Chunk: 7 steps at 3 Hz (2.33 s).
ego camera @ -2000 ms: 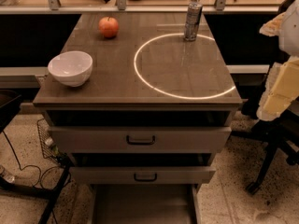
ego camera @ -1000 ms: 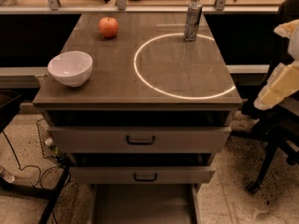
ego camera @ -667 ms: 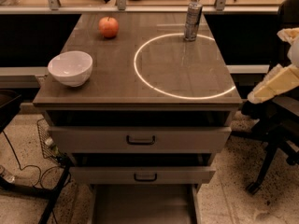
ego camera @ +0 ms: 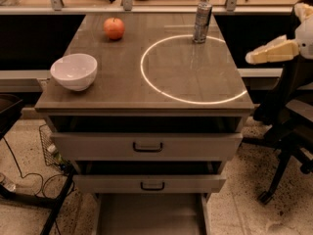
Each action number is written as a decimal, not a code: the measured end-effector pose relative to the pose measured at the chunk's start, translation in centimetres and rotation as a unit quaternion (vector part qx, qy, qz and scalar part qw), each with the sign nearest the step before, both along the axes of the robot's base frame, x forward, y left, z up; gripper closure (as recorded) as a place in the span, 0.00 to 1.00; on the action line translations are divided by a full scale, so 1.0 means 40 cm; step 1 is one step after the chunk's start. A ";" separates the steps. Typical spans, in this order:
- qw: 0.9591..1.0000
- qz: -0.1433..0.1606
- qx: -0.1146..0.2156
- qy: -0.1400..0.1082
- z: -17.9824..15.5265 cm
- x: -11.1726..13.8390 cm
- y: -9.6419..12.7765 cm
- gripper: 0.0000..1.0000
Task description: Move redbull can near white bowl
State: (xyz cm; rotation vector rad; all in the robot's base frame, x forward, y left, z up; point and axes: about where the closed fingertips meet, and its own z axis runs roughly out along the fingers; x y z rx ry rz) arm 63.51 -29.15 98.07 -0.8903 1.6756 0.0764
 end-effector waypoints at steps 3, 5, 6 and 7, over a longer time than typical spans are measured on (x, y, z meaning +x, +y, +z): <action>0.993 -0.011 0.109 -0.051 0.016 0.161 0.015 0.00; 0.983 -0.030 0.168 -0.062 -0.026 0.274 0.075 0.00; 0.981 -0.034 0.181 -0.063 -0.045 0.321 0.102 0.00; 0.982 -0.038 0.176 -0.059 -0.056 0.333 0.117 0.00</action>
Offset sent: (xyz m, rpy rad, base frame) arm 0.0414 -0.0012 0.0111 0.1603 -0.0894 -0.0093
